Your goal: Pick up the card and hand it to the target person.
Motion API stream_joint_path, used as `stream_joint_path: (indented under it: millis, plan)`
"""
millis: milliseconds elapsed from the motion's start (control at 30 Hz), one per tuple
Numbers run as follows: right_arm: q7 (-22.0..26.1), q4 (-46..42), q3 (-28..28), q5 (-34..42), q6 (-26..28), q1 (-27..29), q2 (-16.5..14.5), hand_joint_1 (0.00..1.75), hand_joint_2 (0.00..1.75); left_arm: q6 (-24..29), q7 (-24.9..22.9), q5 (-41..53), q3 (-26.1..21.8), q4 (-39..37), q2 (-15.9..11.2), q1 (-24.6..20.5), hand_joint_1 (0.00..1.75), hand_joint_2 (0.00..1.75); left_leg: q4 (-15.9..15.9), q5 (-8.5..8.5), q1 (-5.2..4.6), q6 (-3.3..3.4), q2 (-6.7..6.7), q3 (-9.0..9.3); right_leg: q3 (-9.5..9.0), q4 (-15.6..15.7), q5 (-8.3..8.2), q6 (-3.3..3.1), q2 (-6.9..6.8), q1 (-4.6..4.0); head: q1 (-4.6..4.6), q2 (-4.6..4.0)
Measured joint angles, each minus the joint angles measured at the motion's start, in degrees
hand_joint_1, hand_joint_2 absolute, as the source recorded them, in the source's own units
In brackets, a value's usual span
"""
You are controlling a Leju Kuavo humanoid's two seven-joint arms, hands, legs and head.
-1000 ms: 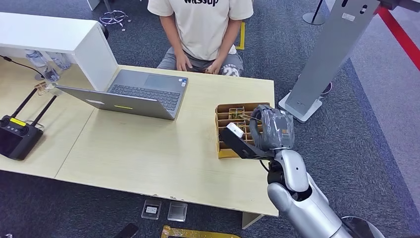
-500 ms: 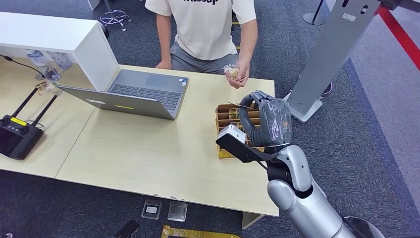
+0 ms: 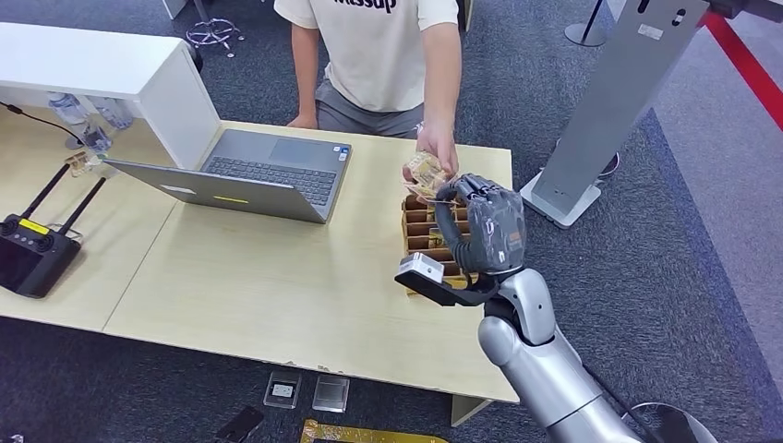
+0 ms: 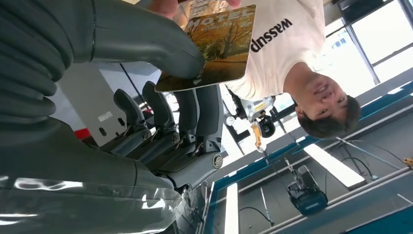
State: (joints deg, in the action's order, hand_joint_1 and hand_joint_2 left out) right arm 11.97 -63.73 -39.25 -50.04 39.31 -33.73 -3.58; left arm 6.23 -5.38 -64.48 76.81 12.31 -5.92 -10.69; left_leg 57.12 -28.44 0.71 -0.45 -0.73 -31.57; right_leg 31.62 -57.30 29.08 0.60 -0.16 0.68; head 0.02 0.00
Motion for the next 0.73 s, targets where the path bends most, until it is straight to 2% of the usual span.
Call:
stream_joint_path:
  millis: [133, 267, 300, 433, 567, 733]
  plan:
    - [0.13, 2.43, 2.82, -5.33, 0.1, 0.66, -1.78, 1.47, 1.75, -0.76, 0.14, 0.0, 0.28, 0.0, 0.02, 0.0, 0.0, 1.75, 0.0, 0.0, 0.0, 0.0, 0.0, 0.0, 0.0, 0.0, 0.0, 0.0, 0.0, 0.0, -0.01, 0.0]
    - [-1.01, 4.02, 5.07, -9.45, 0.18, 1.21, -3.04, 0.0, 1.75, -1.23, 0.54, 0.0, 0.64, 0.0, 0.02, 0.0, 0.0, 1.75, 0.0, 0.0, 0.0, 0.0, 0.0, 0.01, 0.0, 0.0, 0.0, 0.0, 0.0, 0.0, 0.01, 0.0]
    - [-1.26, 4.29, 5.52, -10.15, 0.19, 1.39, -3.28, 0.0, 1.75, -1.3, 0.6, 0.0, 0.76, 0.0, 0.02, 0.0, 0.0, 1.75, 0.0, 0.0, 0.0, 0.0, 0.0, 0.01, 0.0, 0.0, 0.0, 0.0, 0.0, 0.0, 0.02, 0.0]
    - [-1.71, 5.1, 7.09, -11.73, 0.21, 2.04, -4.09, 0.0, 1.75, -1.45, 0.76, -0.02, 1.24, 0.0, 0.02, 0.01, 0.0, 0.0, 0.0, 0.0, 0.0, 0.0, 0.0, 0.0, 0.0, 0.0, 0.0, 0.0, 0.0, 0.0, 0.01, 0.0]
    - [-1.47, 5.73, 8.42, -9.94, 0.22, 2.5, -4.76, 0.0, 1.75, -1.21, 0.97, -0.55, 1.45, 0.0, 0.02, 0.07, 0.0, 0.0, 0.0, 0.0, 0.0, 0.0, 0.0, 0.0, 0.0, 0.0, 0.0, 0.0, 0.0, 0.0, -0.01, 0.0]
    - [0.36, 6.09, 9.46, 0.39, 0.05, 2.9, -5.27, 0.0, 1.75, -0.46, 1.35, -1.55, 1.46, 0.0, 0.02, 0.34, 0.0, 0.0, 0.0, 0.0, 0.0, 0.0, 0.01, 0.0, 0.0, 0.0, 0.0, 0.0, 0.0, 0.0, -0.02, 0.0]
